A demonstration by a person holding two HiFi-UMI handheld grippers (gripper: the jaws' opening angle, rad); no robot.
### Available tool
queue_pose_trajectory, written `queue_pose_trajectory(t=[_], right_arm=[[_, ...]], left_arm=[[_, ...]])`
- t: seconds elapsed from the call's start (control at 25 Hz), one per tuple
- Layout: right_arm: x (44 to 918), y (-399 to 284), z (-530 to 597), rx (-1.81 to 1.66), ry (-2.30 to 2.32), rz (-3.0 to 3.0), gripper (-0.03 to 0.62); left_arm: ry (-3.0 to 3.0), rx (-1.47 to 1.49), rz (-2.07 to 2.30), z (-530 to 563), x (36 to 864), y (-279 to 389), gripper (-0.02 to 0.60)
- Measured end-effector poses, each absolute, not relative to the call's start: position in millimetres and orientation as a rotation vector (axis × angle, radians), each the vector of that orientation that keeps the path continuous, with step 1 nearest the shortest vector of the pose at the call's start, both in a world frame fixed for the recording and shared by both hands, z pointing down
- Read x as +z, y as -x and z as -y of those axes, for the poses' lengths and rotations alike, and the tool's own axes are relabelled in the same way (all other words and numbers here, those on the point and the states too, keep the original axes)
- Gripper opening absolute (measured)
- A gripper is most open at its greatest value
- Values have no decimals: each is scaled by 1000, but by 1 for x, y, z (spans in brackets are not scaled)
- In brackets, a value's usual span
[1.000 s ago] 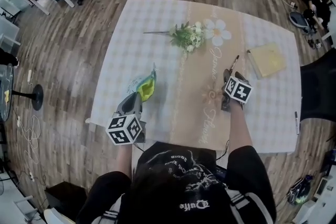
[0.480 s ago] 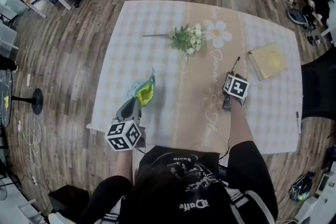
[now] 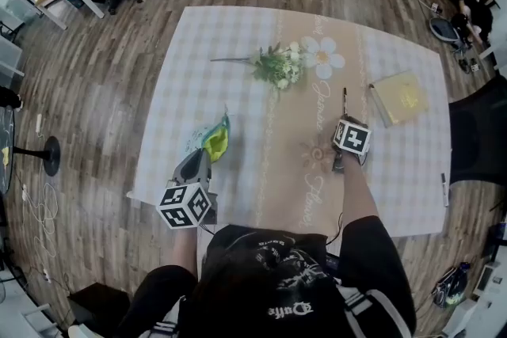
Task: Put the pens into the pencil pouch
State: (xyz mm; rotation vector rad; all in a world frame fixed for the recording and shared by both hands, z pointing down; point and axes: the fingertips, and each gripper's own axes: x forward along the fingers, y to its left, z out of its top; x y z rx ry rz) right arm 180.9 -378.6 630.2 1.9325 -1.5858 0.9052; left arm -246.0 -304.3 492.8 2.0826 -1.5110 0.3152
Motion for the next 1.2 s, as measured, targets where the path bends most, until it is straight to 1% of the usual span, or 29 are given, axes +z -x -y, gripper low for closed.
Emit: queue_pose_trajectory(t=[0.2,0.52,0.84,1.2], right_arm=[[619,-185,371,895,-1947,1606,64],[572,-183,359,793,-1942,1762,64],[533,-155,326,584,-1749,1904,65],[479,-100,290,304,-1558,2048,65]], left_arm=[[-2086,300,1508,303,490,246,34],[-2089,300,1479,294,495,239,34],[-2101,305,1441,285,503,226,34],[-2133,321,1414,272,507,217,34]])
